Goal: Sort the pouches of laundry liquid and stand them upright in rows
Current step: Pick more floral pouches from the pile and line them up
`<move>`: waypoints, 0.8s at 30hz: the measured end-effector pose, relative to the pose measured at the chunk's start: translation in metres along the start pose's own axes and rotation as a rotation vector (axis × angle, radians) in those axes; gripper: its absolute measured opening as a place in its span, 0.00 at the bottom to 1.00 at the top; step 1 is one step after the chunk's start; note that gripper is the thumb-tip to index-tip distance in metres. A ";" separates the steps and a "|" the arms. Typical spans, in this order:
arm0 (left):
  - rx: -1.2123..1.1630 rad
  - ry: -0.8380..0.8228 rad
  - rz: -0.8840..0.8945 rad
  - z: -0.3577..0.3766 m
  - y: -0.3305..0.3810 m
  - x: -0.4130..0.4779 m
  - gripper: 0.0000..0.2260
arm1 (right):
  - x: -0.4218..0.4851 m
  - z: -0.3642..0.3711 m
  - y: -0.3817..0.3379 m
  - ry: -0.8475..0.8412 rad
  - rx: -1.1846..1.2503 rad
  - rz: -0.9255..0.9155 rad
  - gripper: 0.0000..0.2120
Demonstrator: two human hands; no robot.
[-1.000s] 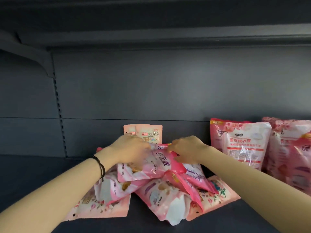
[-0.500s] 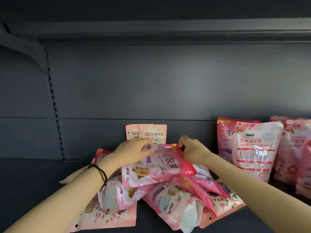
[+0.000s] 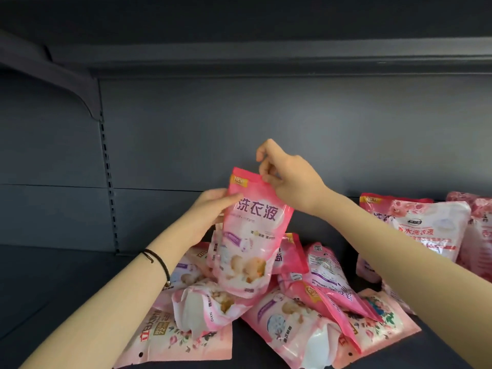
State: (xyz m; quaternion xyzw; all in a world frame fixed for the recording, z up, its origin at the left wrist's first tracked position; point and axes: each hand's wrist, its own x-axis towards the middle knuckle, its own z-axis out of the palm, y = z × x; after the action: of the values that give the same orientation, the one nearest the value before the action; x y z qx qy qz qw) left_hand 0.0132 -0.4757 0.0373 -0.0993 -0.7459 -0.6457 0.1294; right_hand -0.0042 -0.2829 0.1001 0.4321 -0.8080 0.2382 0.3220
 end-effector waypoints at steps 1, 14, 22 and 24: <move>-0.031 0.015 0.014 -0.002 0.000 -0.004 0.06 | 0.001 0.004 -0.002 0.007 -0.020 -0.013 0.18; -0.077 0.198 0.135 0.018 -0.027 -0.043 0.08 | -0.099 0.065 0.012 0.163 0.938 0.930 0.11; -0.143 0.360 0.178 0.028 -0.006 -0.041 0.03 | -0.076 0.035 0.005 0.322 1.046 0.789 0.09; -0.203 0.348 0.196 0.036 0.008 -0.039 0.03 | -0.072 0.020 0.006 0.372 1.066 0.727 0.09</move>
State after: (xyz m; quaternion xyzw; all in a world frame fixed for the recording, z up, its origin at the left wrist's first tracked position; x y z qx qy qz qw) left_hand 0.0499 -0.4377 0.0274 -0.0711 -0.6304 -0.7090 0.3078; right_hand 0.0147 -0.2532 0.0336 0.1840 -0.6050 0.7685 0.0977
